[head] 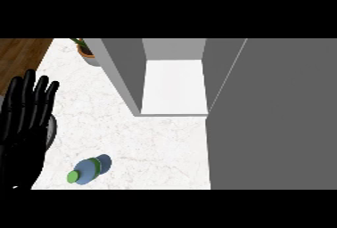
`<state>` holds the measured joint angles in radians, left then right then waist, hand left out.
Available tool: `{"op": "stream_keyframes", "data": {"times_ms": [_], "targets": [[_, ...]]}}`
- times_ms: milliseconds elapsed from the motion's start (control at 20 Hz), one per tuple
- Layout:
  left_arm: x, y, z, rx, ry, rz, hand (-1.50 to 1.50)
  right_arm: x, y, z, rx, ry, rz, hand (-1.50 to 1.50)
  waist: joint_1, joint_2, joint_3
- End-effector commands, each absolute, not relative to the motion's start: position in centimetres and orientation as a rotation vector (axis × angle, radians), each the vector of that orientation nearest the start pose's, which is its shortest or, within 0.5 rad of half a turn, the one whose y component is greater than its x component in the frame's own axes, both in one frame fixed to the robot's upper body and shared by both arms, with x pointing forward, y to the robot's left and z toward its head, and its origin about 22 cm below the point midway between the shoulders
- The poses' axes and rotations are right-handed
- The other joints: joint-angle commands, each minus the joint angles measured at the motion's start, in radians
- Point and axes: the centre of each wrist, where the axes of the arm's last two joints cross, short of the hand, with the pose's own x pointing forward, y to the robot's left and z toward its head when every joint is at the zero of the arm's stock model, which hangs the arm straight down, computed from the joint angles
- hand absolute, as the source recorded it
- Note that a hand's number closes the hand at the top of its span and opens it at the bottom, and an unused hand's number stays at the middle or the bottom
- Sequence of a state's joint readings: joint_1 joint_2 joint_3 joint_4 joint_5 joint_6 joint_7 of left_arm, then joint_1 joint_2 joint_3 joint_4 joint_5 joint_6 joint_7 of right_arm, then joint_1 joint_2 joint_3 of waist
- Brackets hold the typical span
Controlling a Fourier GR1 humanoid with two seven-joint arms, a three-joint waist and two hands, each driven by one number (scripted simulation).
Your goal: Pick up the bottled water, place it into the cabinet and close the cabinet
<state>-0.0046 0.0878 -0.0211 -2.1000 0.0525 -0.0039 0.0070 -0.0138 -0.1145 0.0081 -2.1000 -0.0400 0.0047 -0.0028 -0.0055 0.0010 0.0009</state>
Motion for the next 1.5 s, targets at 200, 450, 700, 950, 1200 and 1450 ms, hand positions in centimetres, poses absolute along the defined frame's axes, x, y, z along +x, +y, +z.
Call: {"op": "stream_keyframes", "data": {"times_ms": [200,450,700,950,1200,1450], "targets": [[13.7,25.7,14.0,-0.102,-2.218,-0.347,-1.5,17.1,-25.2,12.1,-0.087,-2.091,0.11,-1.5,0.019,-0.011,-0.001],[9.9,24.6,12.1,-0.369,-2.052,-0.116,-1.5,14.9,-21.9,12.8,0.203,-1.963,0.171,-1.5,0.033,-0.014,-0.003],[6.0,25.0,14.2,-0.401,-2.035,-0.108,-1.5,13.0,-22.3,14.6,0.212,-1.963,0.165,-1.5,0.025,-0.01,-0.001],[3.8,24.7,14.3,-0.391,-2.017,-0.107,-1.5,12.0,-20.6,16.7,0.207,-1.972,0.165,-1.5,0.039,-0.012,-0.001],[2.8,25.5,12.1,-0.365,-2.001,-0.065,-1.5,10.5,-20.7,17.6,0.236,-1.961,0.16,-1.5,0.027,-0.01,-0.001],[1.4,26.0,13.4,-0.35,-1.978,-0.08,-1.5,11.0,-20.1,18.7,0.224,-1.973,0.145,-1.5,0.031,-0.007,-0.002]]}}
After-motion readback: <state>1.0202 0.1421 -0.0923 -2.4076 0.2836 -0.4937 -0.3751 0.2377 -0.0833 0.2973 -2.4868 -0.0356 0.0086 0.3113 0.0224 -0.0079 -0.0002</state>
